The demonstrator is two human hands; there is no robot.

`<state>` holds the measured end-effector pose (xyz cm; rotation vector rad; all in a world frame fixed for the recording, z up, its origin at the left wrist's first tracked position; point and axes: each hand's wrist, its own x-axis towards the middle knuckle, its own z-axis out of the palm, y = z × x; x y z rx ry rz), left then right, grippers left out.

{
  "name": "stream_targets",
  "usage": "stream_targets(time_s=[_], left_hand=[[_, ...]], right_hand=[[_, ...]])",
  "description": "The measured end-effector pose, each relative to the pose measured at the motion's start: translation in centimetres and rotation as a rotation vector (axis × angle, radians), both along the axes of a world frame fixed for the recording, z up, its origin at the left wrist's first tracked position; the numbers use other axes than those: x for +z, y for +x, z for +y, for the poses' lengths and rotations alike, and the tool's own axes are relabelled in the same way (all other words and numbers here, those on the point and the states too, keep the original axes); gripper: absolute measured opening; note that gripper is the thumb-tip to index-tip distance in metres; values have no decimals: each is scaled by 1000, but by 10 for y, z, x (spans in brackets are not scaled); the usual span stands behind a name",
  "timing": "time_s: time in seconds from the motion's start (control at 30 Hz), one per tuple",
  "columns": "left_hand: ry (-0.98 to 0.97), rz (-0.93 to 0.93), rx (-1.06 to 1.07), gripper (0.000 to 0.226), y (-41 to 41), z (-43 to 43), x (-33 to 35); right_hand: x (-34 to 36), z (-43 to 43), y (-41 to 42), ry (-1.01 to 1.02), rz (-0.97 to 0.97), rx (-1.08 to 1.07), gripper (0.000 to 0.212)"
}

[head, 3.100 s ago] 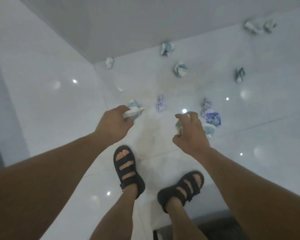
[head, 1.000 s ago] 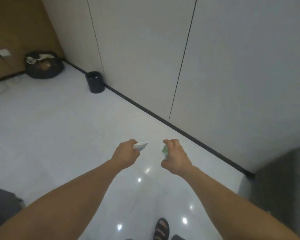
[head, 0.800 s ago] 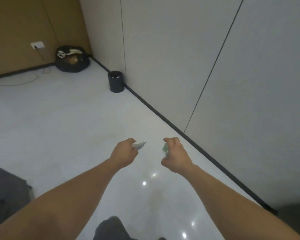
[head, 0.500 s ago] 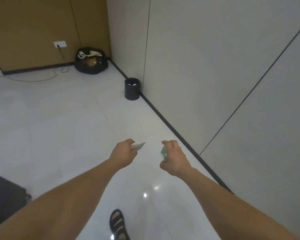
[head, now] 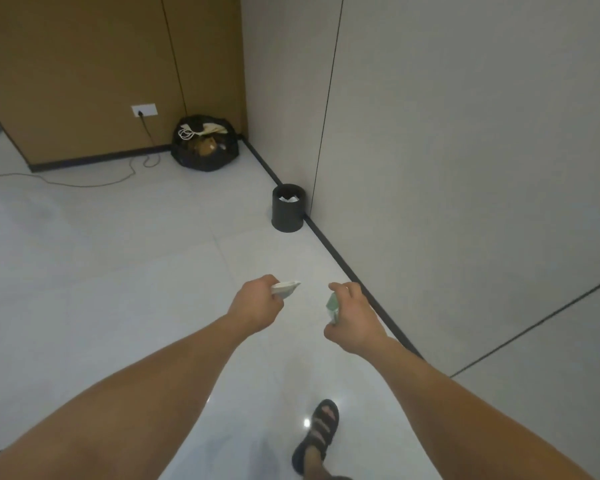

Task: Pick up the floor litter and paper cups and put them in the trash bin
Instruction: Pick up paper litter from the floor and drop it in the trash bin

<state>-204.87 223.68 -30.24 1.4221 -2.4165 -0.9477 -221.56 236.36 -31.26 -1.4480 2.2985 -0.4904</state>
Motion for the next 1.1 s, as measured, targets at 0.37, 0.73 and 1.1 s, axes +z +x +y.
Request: stream_targets(time_s=[0.37, 0.73, 1.1], left_hand=[[-22, -32, 133, 18, -122, -164, 16], [41, -45, 170, 20, -198, -330, -6], [52, -86, 87, 23, -280, -549, -9]], right_hand=[[7, -196, -131, -45, -16, 125, 77], [-9, -369, -219, 29, 6, 154, 79], [-15, -565, -288, 64, -16, 80, 79]])
